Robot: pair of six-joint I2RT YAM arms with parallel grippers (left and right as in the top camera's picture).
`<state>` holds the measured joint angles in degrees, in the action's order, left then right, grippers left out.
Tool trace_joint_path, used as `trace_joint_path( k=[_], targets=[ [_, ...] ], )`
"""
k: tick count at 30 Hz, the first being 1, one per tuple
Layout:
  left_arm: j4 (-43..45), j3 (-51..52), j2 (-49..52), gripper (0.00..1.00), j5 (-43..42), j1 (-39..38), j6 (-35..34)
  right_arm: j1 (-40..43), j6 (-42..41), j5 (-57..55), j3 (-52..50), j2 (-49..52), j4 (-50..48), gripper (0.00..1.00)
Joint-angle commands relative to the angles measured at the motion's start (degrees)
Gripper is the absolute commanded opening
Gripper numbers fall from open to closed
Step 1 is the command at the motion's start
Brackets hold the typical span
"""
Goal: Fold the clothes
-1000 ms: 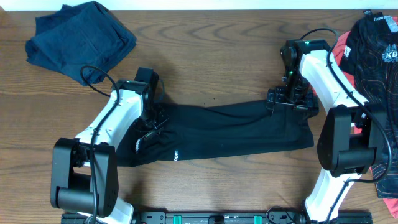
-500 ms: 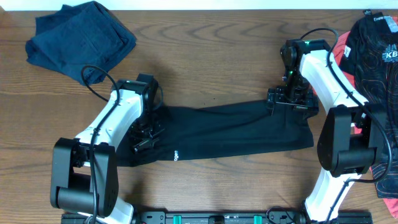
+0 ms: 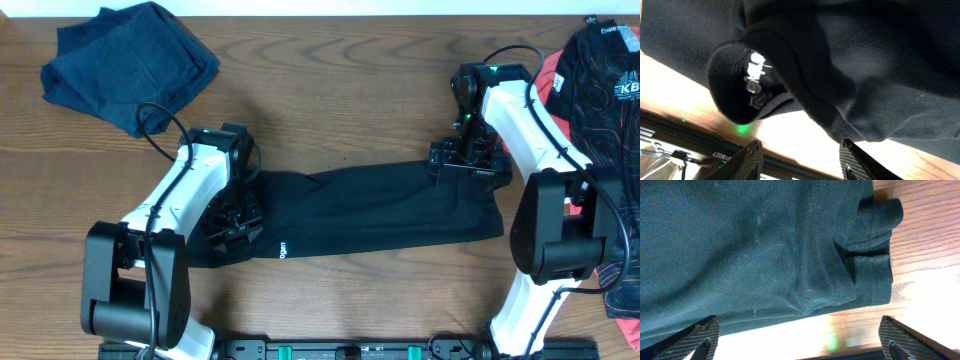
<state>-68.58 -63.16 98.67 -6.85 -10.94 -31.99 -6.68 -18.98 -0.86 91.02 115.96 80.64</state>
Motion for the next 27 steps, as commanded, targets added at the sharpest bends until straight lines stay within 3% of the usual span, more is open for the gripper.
trace_joint_path(
  k=[1,2,3,6,7,9,12,18,27],
  targets=[
    [-0.1,-2.9,-1.4,0.51,1.1,0.2,1.3,-0.5,0.2,0.3,1.0,-1.5,-0.4,0.99],
    [0.1,-3.5,-2.1,0.50,1.1,0.2,1.4,-0.5,0.2,0.3,1.0,-1.5,-0.6,0.96],
    [0.4,-3.9,-3.0,0.46,1.1,0.2,1.4,-0.5,0.2,0.3,1.0,-1.5,-1.0,0.86],
    [2.9,-4.2,-6.4,0.31,1.1,-0.6,1.6,-0.6,0.2,2.7,0.5,-1.5,-2.6,0.27],
    [3.7,-4.2,-7.2,0.27,1.1,-0.9,1.6,-0.7,0.2,3.8,0.2,-1.5,-3.3,0.15],
    [5.6,-4.2,-8.2,0.19,1.1,-1.8,1.6,-1.0,0.2,4.7,-1.2,-1.5,-5.2,0.03],
    [7.5,-4.0,-7.6,0.06,1.1,-3.0,2.0,-1.8,0.2,4.7,-4.6,-1.5,-8.9,0.01],
    [12.0,-3.5,-2.6,0.06,1.2,-3.0,5.2,-1.5,-1.4,3.9,-11.8,-1.5,-15.5,0.01],
    [15.6,-3.5,7.1,0.06,2.3,1.4,5.6,1.6,-2.0,0.9,-15.8,-1.5,-16.7,0.04]
  ],
)
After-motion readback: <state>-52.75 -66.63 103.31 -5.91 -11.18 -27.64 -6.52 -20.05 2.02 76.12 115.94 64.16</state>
